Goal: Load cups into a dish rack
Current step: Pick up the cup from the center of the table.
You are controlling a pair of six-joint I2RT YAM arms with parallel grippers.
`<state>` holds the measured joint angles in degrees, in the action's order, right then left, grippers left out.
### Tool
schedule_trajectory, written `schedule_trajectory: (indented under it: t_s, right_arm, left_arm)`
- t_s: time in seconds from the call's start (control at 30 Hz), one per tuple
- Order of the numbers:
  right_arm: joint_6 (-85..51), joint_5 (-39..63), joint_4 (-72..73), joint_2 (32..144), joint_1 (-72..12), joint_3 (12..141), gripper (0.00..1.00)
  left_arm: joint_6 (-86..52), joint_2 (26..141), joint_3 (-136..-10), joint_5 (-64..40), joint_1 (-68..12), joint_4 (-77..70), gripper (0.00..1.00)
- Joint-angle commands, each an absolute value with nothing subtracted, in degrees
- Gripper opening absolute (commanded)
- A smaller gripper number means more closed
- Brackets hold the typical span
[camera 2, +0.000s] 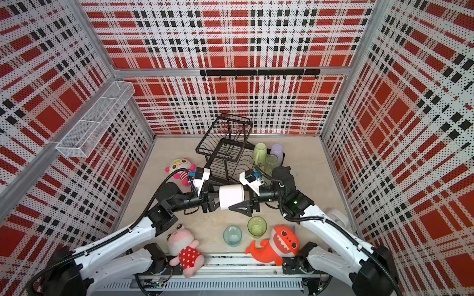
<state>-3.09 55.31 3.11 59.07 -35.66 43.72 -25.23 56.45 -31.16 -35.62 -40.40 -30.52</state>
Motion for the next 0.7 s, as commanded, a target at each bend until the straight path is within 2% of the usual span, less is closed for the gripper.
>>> schedule_trajectory:
  t_s: [0.0, 0.17, 0.47, 0.67]
  right_arm:
    - [0.9, 57.2, -3.0, 56.9, -32.6, 46.9, 0.74]
    - [8.1, 56.0, -14.9, 55.9, -28.2, 50.2, 0.74]
    - [13.4, 49.3, -26.2, 56.1, -21.0, 52.3, 0.72]
    - [16.7, 36.7, -32.6, 59.4, -19.9, 55.1, 0.73]
  left_arm:
    - [-24.6, 55.3, -29.8, -35.1, -38.9, -34.3, 0.65]
    - [-24.6, 54.3, -27.9, -34.4, -37.1, -34.3, 0.70]
    - [-24.5, 53.7, -25.6, -34.1, -34.7, -34.2, 0.70]
    - [-24.3, 53.6, -25.8, -34.1, -34.5, -33.8, 0.70]
